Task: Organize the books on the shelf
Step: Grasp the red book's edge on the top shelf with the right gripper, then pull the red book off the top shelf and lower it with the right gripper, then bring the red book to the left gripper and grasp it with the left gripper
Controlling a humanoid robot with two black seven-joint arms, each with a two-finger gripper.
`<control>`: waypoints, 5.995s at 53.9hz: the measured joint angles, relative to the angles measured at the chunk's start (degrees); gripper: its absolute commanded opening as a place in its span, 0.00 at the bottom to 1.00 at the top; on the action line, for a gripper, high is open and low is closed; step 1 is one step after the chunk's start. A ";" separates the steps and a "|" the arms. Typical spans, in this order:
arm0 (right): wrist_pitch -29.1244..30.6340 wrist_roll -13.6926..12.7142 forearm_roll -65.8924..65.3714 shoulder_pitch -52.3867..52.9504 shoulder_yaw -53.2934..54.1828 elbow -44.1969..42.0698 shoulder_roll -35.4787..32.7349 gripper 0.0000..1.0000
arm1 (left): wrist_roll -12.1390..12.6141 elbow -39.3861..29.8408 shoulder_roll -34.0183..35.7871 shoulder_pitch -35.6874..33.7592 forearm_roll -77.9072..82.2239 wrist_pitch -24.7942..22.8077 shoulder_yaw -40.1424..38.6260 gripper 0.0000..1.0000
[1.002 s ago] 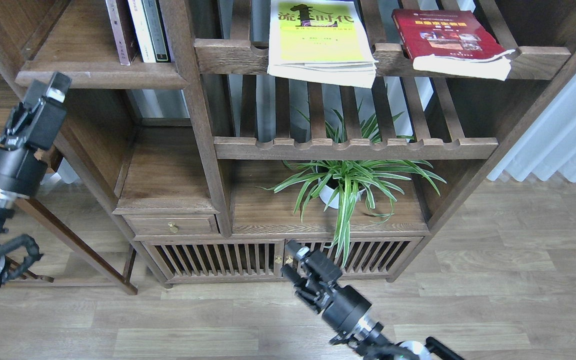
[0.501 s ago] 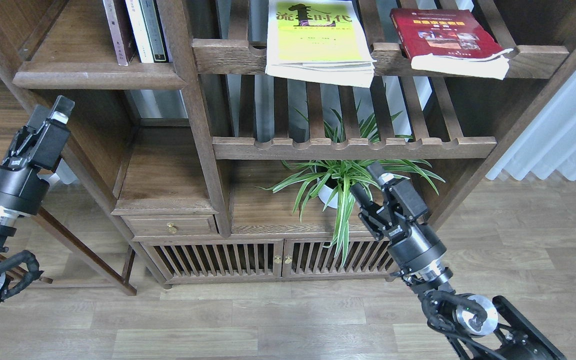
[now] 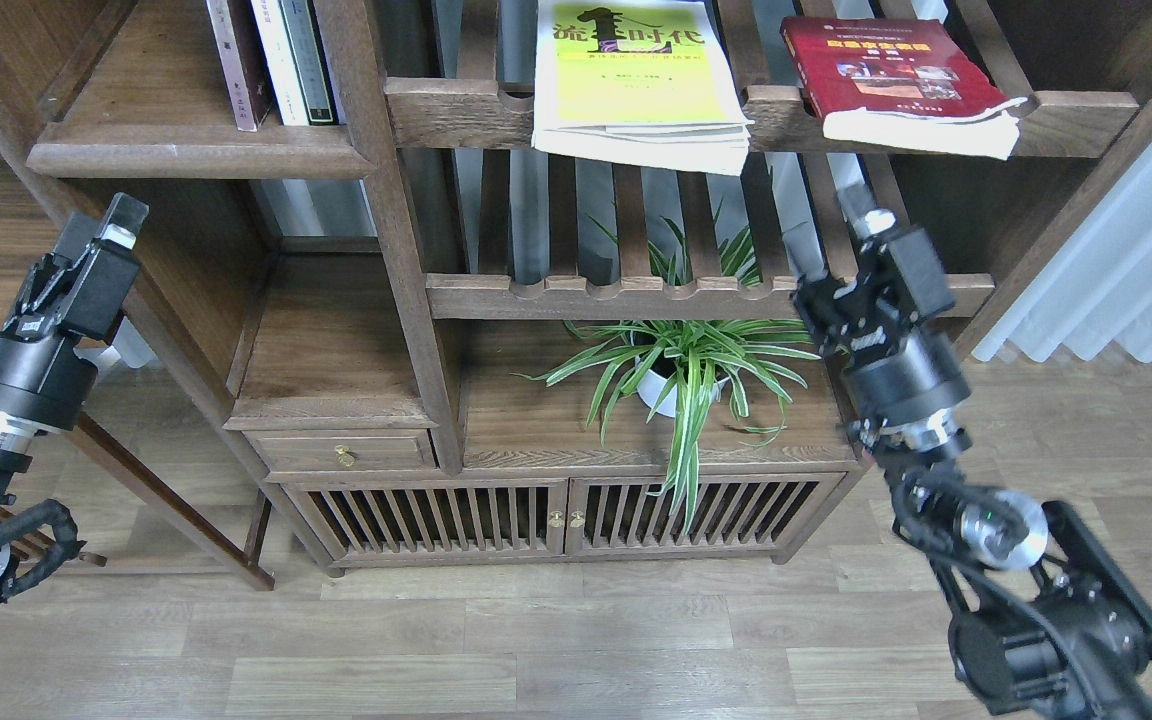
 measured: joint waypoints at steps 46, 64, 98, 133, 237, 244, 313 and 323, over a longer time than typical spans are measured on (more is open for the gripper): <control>-6.57 0.30 -0.30 6.27 1.52 -2.37 -3.79 0.94 | 0.00 0.00 -0.63 -0.19 -0.01 -0.02 -0.06 1.00; -12.27 0.26 -0.36 7.06 1.46 -2.70 -4.83 0.93 | 0.00 0.00 -0.69 -0.21 -0.01 -0.01 -0.15 1.00; -16.05 0.27 -0.26 7.78 3.29 -3.96 -5.92 0.81 | 0.01 0.00 -0.98 -0.39 -0.01 0.01 -0.14 1.00; -20.15 0.48 -0.02 8.82 6.10 -4.06 -5.68 0.20 | 0.01 0.00 -1.20 -0.46 -0.01 0.01 -0.50 1.00; 0.01 -7.99 5.95 -23.41 -16.54 -4.14 -3.16 0.06 | -0.13 4.88 -12.48 13.75 -13.09 0.01 12.40 1.00; 0.01 -9.14 3.06 -19.95 -20.72 -5.48 -2.93 0.06 | -0.24 4.88 -12.47 15.16 -17.54 0.01 12.92 1.00; 0.01 -11.15 2.41 -19.03 -31.69 -12.07 11.34 0.06 | -0.82 0.36 -14.16 17.38 -31.47 -0.01 31.04 1.00; 0.01 -11.85 2.31 -20.38 -33.18 -12.03 11.34 0.07 | -0.54 0.37 -14.40 17.55 -31.47 -0.01 33.63 1.00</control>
